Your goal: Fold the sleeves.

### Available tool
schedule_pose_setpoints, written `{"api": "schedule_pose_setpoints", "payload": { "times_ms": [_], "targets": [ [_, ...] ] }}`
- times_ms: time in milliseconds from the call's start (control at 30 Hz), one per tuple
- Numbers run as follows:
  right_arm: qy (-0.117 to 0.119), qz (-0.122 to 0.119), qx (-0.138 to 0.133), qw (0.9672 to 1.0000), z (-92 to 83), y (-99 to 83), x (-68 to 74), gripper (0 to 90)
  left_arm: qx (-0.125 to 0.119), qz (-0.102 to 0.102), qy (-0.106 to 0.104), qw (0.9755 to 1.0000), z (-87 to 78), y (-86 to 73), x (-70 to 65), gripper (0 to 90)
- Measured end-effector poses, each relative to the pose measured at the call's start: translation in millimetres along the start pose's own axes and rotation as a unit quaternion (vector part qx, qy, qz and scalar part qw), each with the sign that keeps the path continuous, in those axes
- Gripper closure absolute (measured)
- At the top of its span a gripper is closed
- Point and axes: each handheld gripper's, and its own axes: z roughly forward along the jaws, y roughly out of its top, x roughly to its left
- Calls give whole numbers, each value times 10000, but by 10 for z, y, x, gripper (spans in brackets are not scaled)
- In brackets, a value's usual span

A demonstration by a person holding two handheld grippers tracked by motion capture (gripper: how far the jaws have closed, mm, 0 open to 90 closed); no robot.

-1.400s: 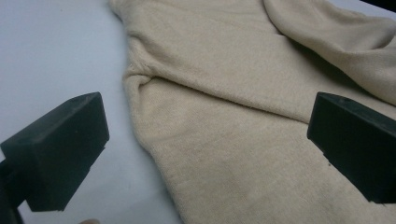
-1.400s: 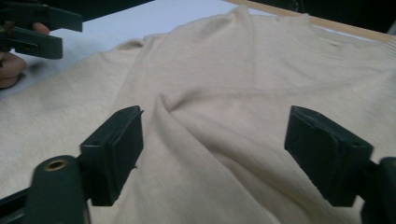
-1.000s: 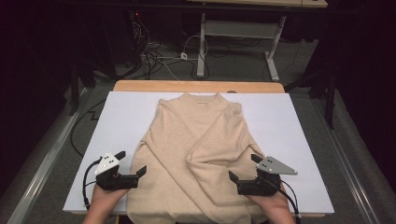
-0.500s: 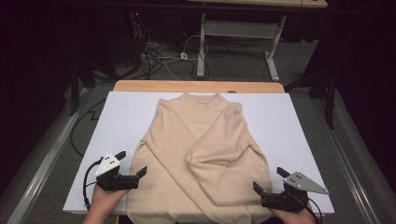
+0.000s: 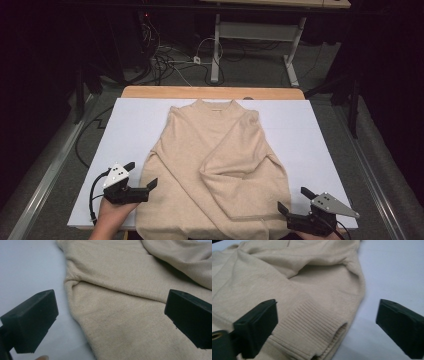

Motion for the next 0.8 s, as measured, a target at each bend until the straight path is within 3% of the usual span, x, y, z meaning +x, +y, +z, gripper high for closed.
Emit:
{"api": "schedule_pose_setpoints", "payload": {
  "times_ms": [67, 300, 567, 800],
  "targets": [
    [105, 35, 95, 9999, 3, 2, 16, 166, -14, -6, -8, 10000, -1, -1, 2, 0],
    [206, -75, 399, 9990, 73, -35, 87, 293, -50, -14, -18, 10000, -10, -5, 3, 0],
    [209, -204, 704, 9971, 130, -79, 125, 320, -42, -26, -38, 10000, -8, -4, 9, 0],
    [340, -366, 783, 9957, 165, -78, 185, 442, -35, -15, -36, 10000, -6, -4, 6, 0]
  ]
}}
